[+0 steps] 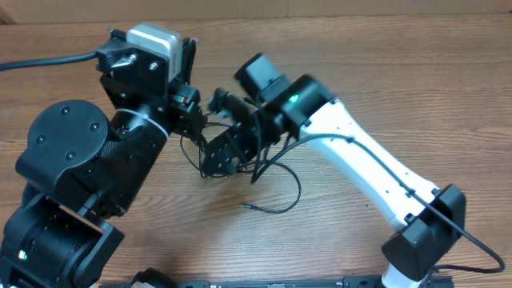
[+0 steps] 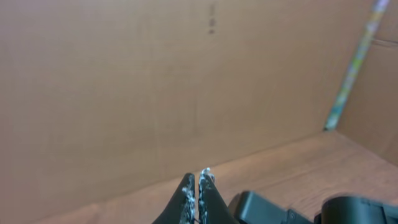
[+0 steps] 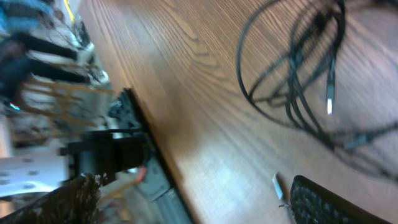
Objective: Untangle cables
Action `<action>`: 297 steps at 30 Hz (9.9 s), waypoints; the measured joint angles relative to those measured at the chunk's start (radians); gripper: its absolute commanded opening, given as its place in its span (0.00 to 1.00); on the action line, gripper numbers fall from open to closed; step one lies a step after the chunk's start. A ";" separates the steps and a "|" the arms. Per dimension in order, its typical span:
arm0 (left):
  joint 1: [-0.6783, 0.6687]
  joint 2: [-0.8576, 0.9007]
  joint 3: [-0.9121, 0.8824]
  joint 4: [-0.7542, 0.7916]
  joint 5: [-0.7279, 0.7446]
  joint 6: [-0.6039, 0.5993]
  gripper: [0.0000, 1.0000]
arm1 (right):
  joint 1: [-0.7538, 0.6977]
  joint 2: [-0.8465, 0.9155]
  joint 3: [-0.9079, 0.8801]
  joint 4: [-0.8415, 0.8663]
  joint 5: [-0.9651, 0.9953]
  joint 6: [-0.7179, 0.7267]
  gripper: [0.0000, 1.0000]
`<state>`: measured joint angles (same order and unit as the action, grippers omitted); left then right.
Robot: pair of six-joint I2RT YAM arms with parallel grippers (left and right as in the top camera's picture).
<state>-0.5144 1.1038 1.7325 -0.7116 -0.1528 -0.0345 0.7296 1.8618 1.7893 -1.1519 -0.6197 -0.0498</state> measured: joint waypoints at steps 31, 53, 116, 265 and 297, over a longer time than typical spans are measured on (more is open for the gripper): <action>0.000 -0.176 0.006 -0.237 -0.188 -0.334 0.08 | 0.029 0.243 -0.221 0.556 0.137 0.113 0.04; 0.000 -0.174 0.006 -0.331 -0.110 -0.356 0.88 | -0.008 -0.073 0.139 0.112 0.227 0.109 0.04; 0.000 0.180 0.006 -0.389 0.157 -0.749 0.04 | -0.114 -0.248 0.397 -0.173 0.069 0.154 0.04; 0.768 0.161 0.245 0.085 1.386 -1.019 0.04 | -0.104 -0.122 -0.146 0.315 -0.302 -0.547 0.92; 0.560 0.306 0.245 0.298 1.300 -1.112 0.04 | 0.003 -0.122 -0.146 0.441 -0.304 -0.377 0.89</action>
<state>0.0456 1.4101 1.9774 -0.4137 1.1473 -1.1461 0.7326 1.7397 1.6432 -0.7105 -0.9241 -0.4267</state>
